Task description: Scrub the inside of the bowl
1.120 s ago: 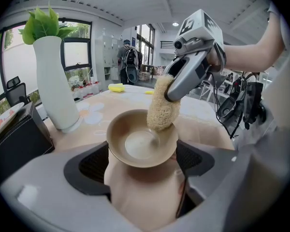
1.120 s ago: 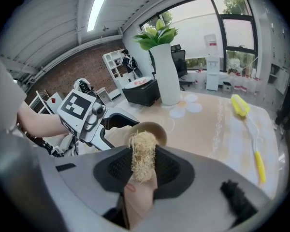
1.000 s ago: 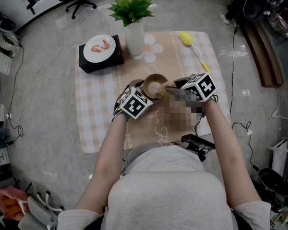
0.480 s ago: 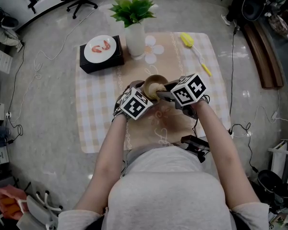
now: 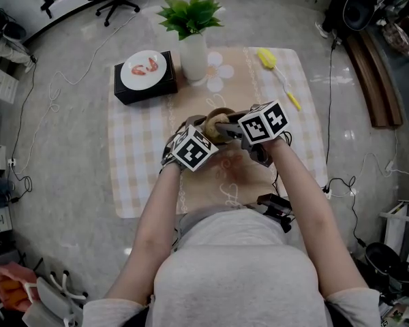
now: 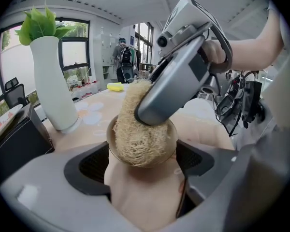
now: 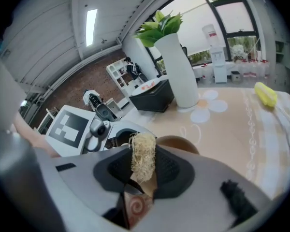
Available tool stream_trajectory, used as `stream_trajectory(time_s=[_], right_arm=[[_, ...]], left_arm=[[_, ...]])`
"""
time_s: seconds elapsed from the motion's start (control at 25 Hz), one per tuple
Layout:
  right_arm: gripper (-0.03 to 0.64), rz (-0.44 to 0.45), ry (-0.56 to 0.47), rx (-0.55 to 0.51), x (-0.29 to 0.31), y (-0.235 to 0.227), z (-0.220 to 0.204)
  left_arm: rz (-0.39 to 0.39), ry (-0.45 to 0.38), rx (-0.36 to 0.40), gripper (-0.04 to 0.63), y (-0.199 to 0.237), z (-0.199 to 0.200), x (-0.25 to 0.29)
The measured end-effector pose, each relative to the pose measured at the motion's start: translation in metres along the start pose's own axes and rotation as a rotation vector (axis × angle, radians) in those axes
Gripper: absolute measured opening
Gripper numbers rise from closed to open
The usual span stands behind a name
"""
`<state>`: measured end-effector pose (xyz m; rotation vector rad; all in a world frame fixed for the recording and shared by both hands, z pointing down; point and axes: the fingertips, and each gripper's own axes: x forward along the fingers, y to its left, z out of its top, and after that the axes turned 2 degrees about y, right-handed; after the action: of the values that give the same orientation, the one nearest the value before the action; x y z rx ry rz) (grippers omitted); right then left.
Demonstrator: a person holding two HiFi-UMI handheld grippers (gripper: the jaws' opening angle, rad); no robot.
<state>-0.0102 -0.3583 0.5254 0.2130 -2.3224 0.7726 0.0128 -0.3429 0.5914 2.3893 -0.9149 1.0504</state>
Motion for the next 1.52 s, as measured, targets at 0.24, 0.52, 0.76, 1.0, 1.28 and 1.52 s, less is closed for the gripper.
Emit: stream_trajectory(time_s=[0.24, 0.52, 0.76, 1.0, 1.28, 1.52], right_arm=[[0.103, -0.102, -0.038, 0.062, 0.002, -0.022, 0.008], [0.103, -0.278, 0.055, -0.013, -0.001, -0.052, 0.007], [0.103, -0.332, 0.143, -0.086, -0.004, -0.055, 0.004], [0.103, -0.363, 0.283, -0.153, -0.01, -0.058, -0.006], [0.103, -0.319, 0.368, -0.127, -0.015, -0.055, -0.021], [0.103, -0.2, 0.379, -0.048, -0.011, -0.04, -0.034]], left_arm=[[0.0, 0.002, -0.001, 0.445, 0.0, 0.0, 0.0], [0.001, 0.006, -0.001, 0.445, 0.0, 0.0, 0.0], [0.003, 0.005, -0.002, 0.443, 0.0, 0.0, 0.0], [0.005, 0.003, -0.005, 0.443, 0.0, -0.001, 0.0], [0.004, 0.0, -0.011, 0.442, 0.0, -0.001, 0.0], [0.003, 0.001, -0.013, 0.443, 0.001, -0.001, 0.0]])
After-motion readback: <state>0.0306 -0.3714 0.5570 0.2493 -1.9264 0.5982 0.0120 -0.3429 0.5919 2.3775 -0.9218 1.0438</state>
